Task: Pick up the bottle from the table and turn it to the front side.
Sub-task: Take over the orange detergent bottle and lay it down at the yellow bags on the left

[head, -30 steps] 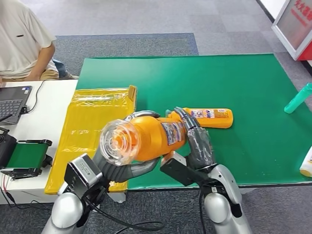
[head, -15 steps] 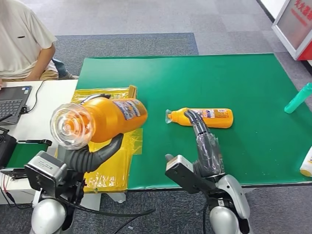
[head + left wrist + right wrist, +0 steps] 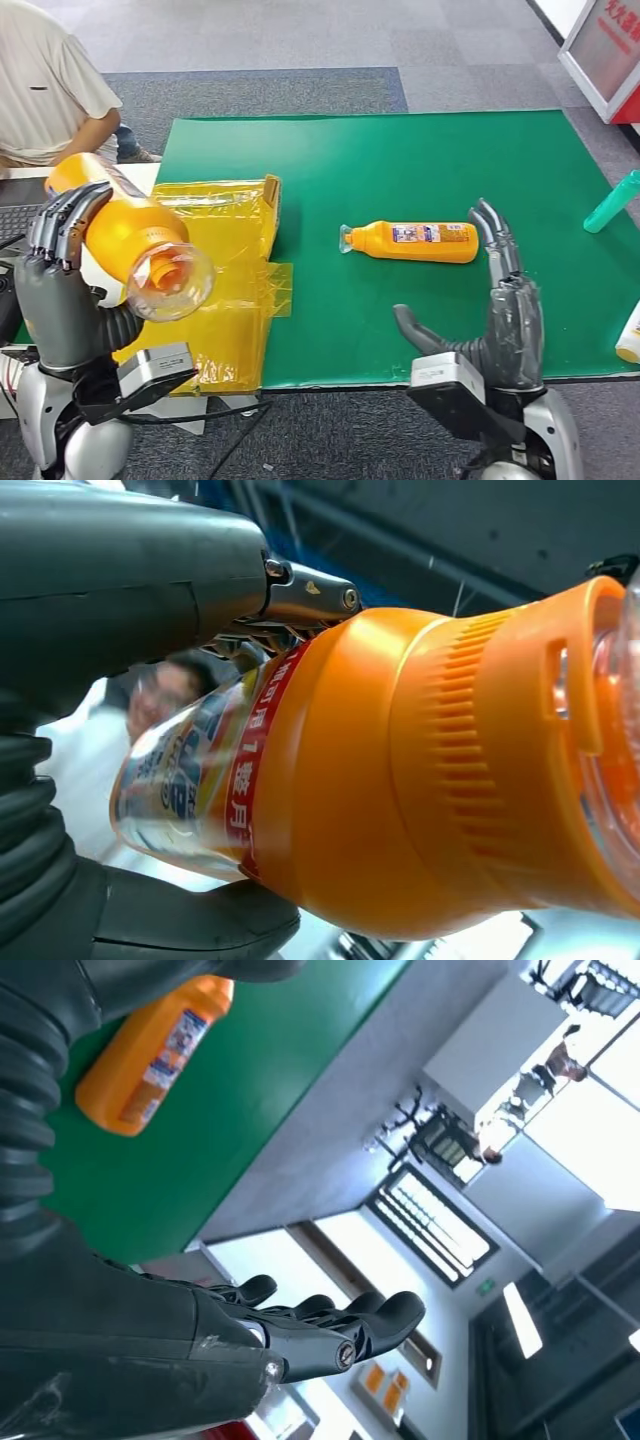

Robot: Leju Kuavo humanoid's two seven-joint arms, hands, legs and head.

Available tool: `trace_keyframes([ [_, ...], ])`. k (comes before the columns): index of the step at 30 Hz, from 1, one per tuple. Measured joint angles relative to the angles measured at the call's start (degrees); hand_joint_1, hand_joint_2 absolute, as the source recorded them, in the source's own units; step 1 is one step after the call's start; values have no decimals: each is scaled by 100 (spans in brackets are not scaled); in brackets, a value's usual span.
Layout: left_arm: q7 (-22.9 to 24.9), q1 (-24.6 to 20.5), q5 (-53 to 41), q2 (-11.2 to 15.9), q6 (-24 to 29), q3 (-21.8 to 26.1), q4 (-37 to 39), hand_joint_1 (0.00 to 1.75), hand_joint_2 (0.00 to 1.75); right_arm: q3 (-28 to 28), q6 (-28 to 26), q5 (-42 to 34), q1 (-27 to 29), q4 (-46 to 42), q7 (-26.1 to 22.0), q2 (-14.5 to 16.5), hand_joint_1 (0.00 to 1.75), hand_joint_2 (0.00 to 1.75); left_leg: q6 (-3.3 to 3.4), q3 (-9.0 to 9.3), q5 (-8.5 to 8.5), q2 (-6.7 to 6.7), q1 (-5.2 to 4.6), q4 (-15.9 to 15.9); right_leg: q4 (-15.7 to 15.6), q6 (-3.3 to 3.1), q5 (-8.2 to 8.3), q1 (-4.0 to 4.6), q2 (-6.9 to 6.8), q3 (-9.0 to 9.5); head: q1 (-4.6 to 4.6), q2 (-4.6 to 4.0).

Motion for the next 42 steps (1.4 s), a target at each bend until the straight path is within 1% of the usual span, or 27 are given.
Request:
trace_keyframes([
  [4, 87, 45, -460, -8, -36, 184, 3, 175, 175, -100, -96, -110, 130, -405, -164, 0, 0, 175, 2, 0, -3, 0, 0, 0, 0, 1, 0, -1, 0, 0, -1, 1],
  [10, 390, -7, -1032, -3, -627, 554, 92, 175, 175, -274, -5, -525, 273, -911, -455, -2, 0, 175, 1, 1, -2, 0, 0, 0, -1, -1, 2, 0, 1, -2, 0, 1],
  [14, 433, -62, -1176, 13, -750, 708, 187, 175, 175, -332, 53, -618, 312, -1084, -511, -2, 0, 175, 0, 1, -1, 0, 0, 0, -1, -2, 2, 0, 1, -2, 0, 1],
  [19, 577, -140, -1673, 81, -1071, 766, 382, 175, 175, -353, 112, -852, 317, -1162, -695, -3, 0, 175, 1, 1, -1, 0, 0, 0, -1, -1, 2, -1, 1, -3, -1, 0],
  [23, 737, -276, -1545, 216, -1262, 796, 802, 175, 175, -417, 257, -1147, 316, -1173, -779, -4, 0, 175, 0, 1, -2, 0, 0, 0, -1, -1, 2, 0, 1, -2, -1, 1],
  [29, 887, -406, -1399, 267, -1796, 944, 1468, 175, 175, -494, 573, -1422, 311, -1143, -899, -4, 0, 175, 0, 1, 0, 0, 0, 0, -1, -1, 3, 0, 1, -2, 0, 0],
  [33, 984, -482, -1402, 232, -1961, 1045, 1774, 175, 175, -548, 671, -1602, 303, -1103, -982, -4, 0, 175, 0, 0, 0, 0, 0, 0, -1, -1, 3, 0, 1, -2, 0, 1],
  [42, 1083, -598, -1566, 166, -2206, 1163, 2220, 175, 175, -638, 813, -1707, 262, -1030, -1050, -4, 0, 175, 0, 0, -1, 0, 0, 0, -1, -1, 3, 0, 1, -2, 0, 1],
])
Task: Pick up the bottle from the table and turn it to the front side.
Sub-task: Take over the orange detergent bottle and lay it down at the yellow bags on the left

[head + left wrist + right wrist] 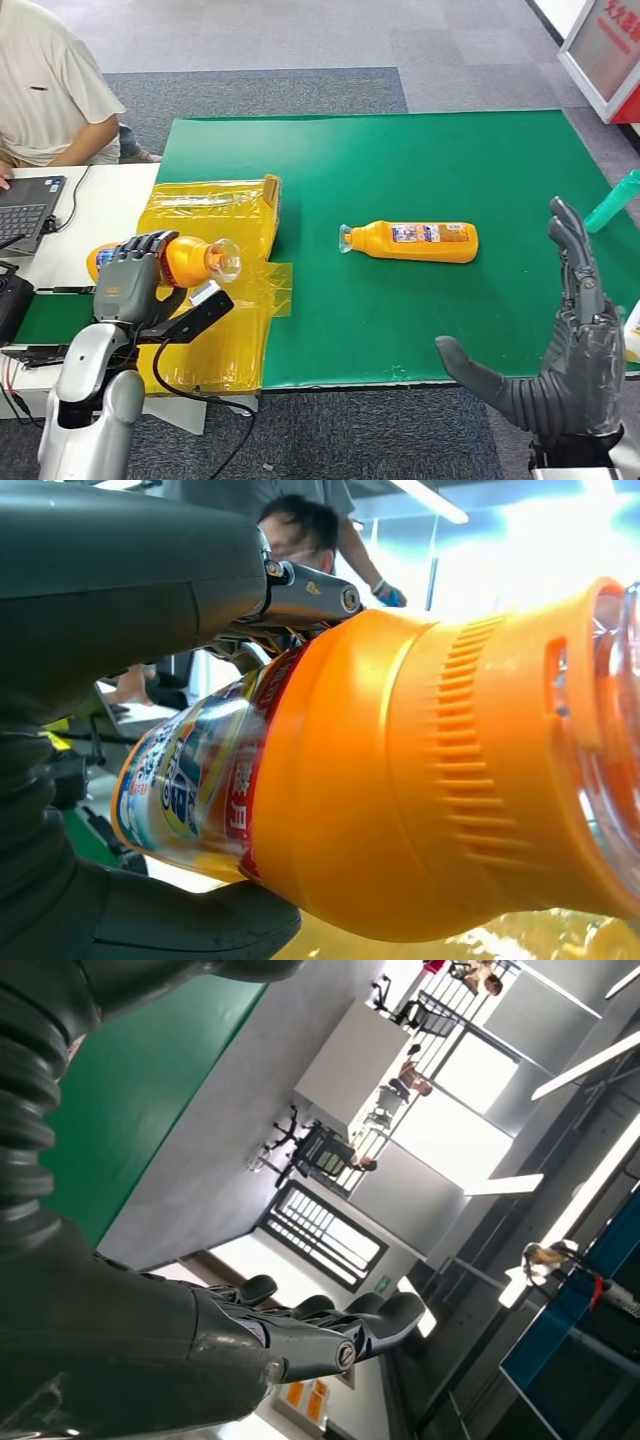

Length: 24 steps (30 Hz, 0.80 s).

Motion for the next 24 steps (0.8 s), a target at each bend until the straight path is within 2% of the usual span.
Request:
trace_keyframes([
  [13, 2, -225, -254, -115, 357, 198, 517, 175, 175, -14, 57, 52, -75, 60, -40, 0, 0, 175, 1, 0, 2, 0, 0, 0, 0, 1, 1, -1, 0, 0, -1, -1],
  [24, -20, -230, -344, -204, 331, 196, 956, 175, 175, -14, 41, 78, -74, 56, -98, -23, 0, 175, 0, 0, 1, 0, 0, 0, 0, 0, 1, 0, 0, 0, -1, 0],
])
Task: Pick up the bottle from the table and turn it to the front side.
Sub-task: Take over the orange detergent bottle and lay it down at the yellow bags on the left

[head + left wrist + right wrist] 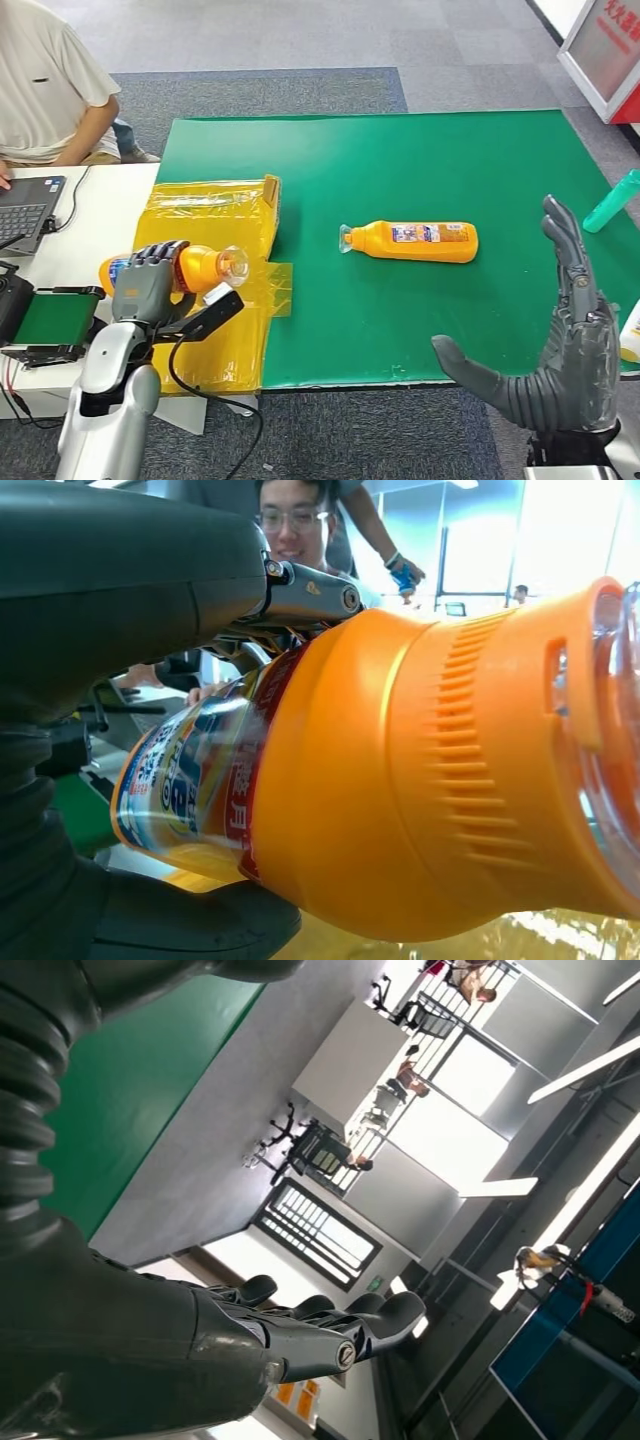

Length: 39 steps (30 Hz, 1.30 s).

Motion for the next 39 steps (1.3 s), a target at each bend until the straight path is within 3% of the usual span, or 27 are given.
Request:
trace_keyframes([
  [9, -15, 64, -67, -20, 41, -16, 314, 175, 175, 0, -30, 10, 55, 0, -66, -7, 0, 175, 0, 0, 0, 0, 0, 0, 0, 0, 0, 0, 0, 0, 0, 0],
  [24, -338, 23, -102, -17, 1023, -114, 568, 175, 175, 31, -152, 52, 129, 0, -166, -52, 0, 175, 0, 0, 0, 0, 0, 0, 0, 0, 0, 0, 0, 1, 1, 0],
  [39, -315, 40, -82, -17, 1088, -145, 649, 175, 175, 72, -215, 61, 133, -2, -164, -111, 0, 175, 0, 0, 0, 0, 0, 0, 0, 0, 0, 0, 0, 1, 1, 0],
])
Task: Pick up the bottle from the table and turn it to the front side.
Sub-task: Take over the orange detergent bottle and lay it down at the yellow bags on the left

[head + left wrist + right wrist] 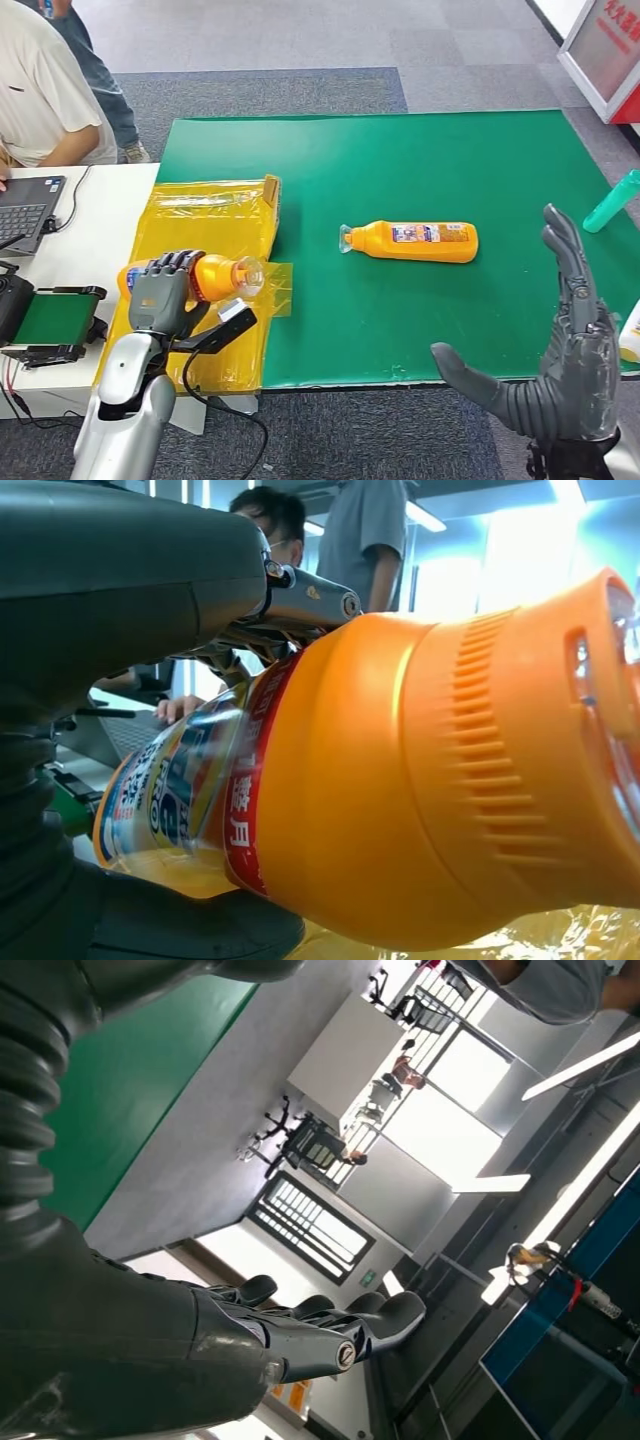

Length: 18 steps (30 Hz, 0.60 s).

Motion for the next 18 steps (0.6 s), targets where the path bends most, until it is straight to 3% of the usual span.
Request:
trace_keyframes([
  [7, 394, 4, -94, 122, -322, 25, -20, 175, 175, -2, -6, -11, -8, 0, 18, -15, 0, 175, -2, 0, 1, 0, 0, 0, 0, 0, 0, 1, 0, 1, -1, 0],
  [11, 619, 13, -94, 377, -358, 49, -125, 175, 175, -7, -7, -16, -13, -10, 20, -24, 0, 175, -2, 0, 2, 0, 1, 0, 1, -1, 0, 4, 0, 1, 0, -1],
  [18, 452, 36, -94, 780, -387, 564, -381, 175, 175, -72, -61, 8, 106, -238, 5, -35, 0, 175, -5, 1, 1, 2, 3, 0, 1, -4, 0, 7, 2, 0, 1, 0],
])
